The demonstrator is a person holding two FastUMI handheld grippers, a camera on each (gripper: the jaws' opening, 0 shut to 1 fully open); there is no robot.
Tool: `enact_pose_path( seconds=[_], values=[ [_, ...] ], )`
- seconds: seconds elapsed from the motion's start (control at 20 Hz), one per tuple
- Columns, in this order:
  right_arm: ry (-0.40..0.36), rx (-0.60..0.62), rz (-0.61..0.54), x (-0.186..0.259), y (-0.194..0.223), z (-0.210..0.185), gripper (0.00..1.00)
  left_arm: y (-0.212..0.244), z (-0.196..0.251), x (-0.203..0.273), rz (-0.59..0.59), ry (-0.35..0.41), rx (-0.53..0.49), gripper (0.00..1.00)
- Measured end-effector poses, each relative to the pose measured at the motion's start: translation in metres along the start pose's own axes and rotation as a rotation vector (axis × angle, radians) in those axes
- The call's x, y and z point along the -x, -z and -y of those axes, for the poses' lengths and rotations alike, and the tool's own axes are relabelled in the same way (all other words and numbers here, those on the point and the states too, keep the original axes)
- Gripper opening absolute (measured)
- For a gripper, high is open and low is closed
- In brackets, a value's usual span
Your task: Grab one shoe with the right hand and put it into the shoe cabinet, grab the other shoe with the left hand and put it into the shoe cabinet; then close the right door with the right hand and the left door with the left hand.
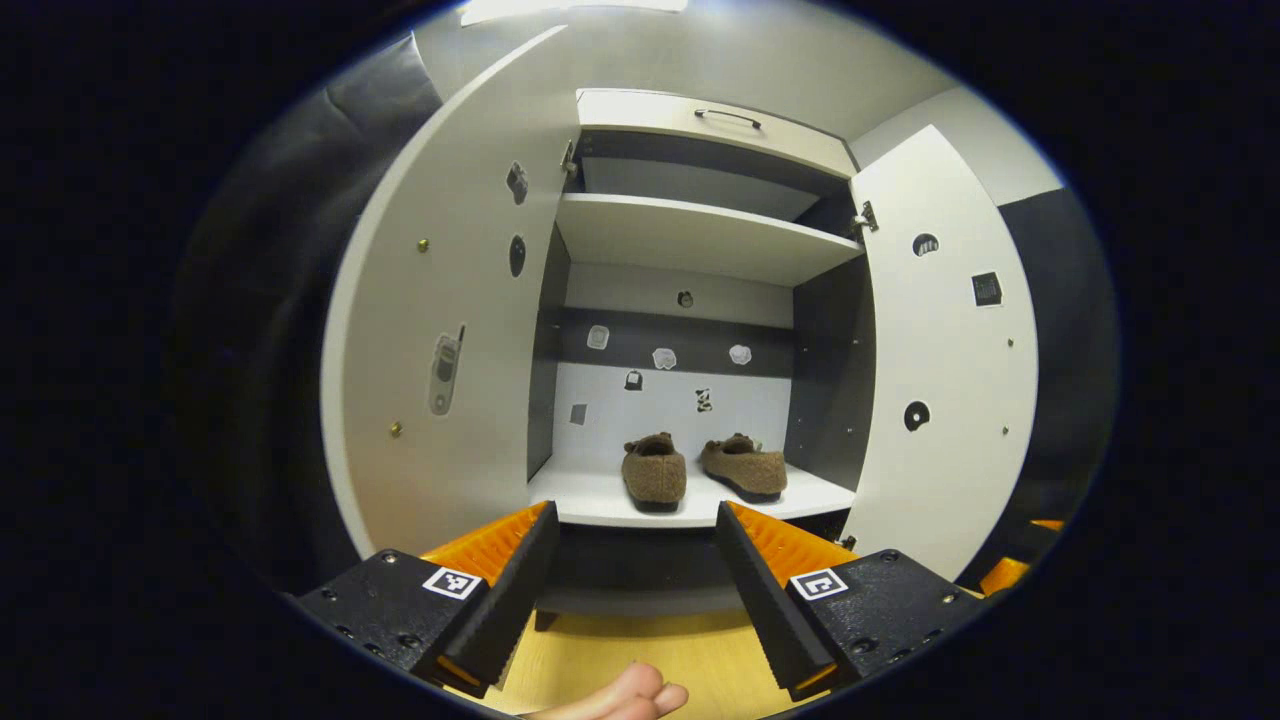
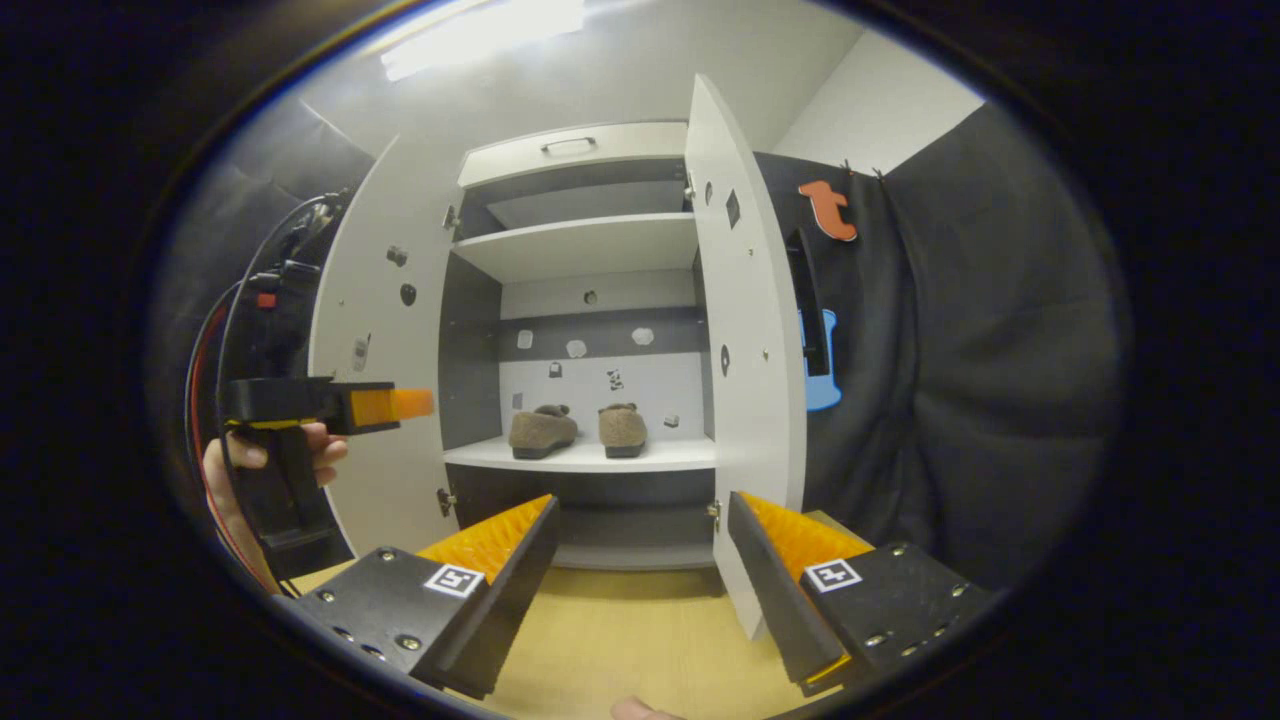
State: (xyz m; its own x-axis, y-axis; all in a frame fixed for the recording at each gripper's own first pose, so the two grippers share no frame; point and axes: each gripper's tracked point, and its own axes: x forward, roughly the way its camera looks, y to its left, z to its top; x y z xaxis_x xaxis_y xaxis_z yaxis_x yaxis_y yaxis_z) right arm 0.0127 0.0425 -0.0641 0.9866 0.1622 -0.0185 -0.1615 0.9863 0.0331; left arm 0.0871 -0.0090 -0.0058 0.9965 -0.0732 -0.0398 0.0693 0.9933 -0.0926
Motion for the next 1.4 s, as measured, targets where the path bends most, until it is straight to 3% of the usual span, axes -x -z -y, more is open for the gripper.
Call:
enact_pose_path(
  seconds=[0.3, 0.5, 0.7, 0.85, 1.05, 1.25, 1.4],
  values=[
    [-0.033, 0.036, -0.030, 0.020, -0.007, 0.038, 1.00, 0.042, -0.012, 0.056, -0.065, -0.046, -0.055, 0.97],
    [-0.057, 0.078, -0.020, 0.016, -0.035, 0.083, 1.00, 0.051, -0.003, 0.083, -0.040, 0.009, -0.049, 0.96],
    [-0.086, 0.140, 0.025, -0.007, -0.077, 0.144, 0.98, 0.050, -0.003, 0.095, -0.017, 0.053, -0.070, 0.96],
    [-0.126, 0.101, 0.012, -0.032, -0.094, 0.190, 0.98, 0.052, -0.013, 0.095, -0.032, 0.035, -0.064, 0.96],
    [-0.084, 0.086, -0.009, -0.073, -0.108, 0.252, 0.98, 0.045, -0.012, 0.101, -0.013, 0.045, -0.055, 0.94],
    [-0.071, 0.061, -0.050, -0.111, -0.116, 0.264, 0.98, 0.044, -0.006, 0.109, -0.003, 0.083, -0.058, 0.96],
    [-0.096, 0.077, -0.072, -0.129, -0.107, 0.244, 0.99, 0.044, -0.007, 0.113, 0.008, 0.090, -0.061, 0.96]
  ],
)
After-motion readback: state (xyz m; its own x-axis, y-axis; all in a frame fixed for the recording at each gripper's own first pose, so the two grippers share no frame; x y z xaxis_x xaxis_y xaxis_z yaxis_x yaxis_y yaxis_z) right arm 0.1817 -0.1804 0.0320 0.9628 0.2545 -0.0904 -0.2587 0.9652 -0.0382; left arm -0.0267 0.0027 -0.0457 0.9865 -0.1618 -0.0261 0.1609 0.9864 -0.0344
